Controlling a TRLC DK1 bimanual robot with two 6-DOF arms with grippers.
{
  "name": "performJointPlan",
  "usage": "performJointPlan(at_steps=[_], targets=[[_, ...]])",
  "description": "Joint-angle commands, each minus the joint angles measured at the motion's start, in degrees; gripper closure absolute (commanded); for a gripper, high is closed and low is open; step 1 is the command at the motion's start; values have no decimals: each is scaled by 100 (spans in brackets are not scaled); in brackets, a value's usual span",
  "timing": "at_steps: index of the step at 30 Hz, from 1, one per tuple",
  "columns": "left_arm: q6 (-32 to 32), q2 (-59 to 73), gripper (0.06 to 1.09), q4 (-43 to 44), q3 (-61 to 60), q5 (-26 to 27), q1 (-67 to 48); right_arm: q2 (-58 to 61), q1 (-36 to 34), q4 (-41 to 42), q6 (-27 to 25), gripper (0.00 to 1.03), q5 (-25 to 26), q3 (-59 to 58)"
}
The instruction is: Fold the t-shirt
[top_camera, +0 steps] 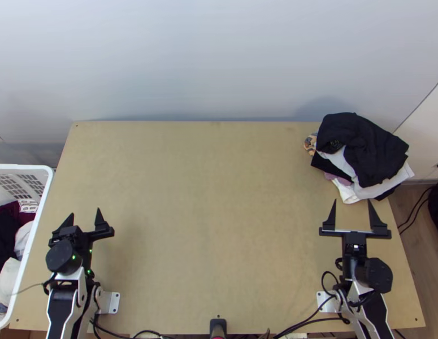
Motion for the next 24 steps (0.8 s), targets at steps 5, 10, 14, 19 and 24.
performJointPlan(at_steps=[5, 10, 14, 19, 24], targets=[[-544, 2736, 10, -88, 2564, -604, 686, 1051, 253, -322, 64, 6, 637, 1008], [-870, 3870, 10, -659, 3918, -595, 1126, 2009, 403, -481, 732, 4, 892, 1667], [-870, 4195, 10, -633, 4243, -578, 1635, 2581, 403, -841, 1312, 4, 1015, 2212], [-878, 4916, 10, -1002, 4867, -33, 2708, 3003, 403, -1272, 1786, 4, 1067, 2669], [-1037, 4749, 10, -1054, 4867, 46, 2620, 2809, 412, -1069, 1874, 4, 1076, 2089]])
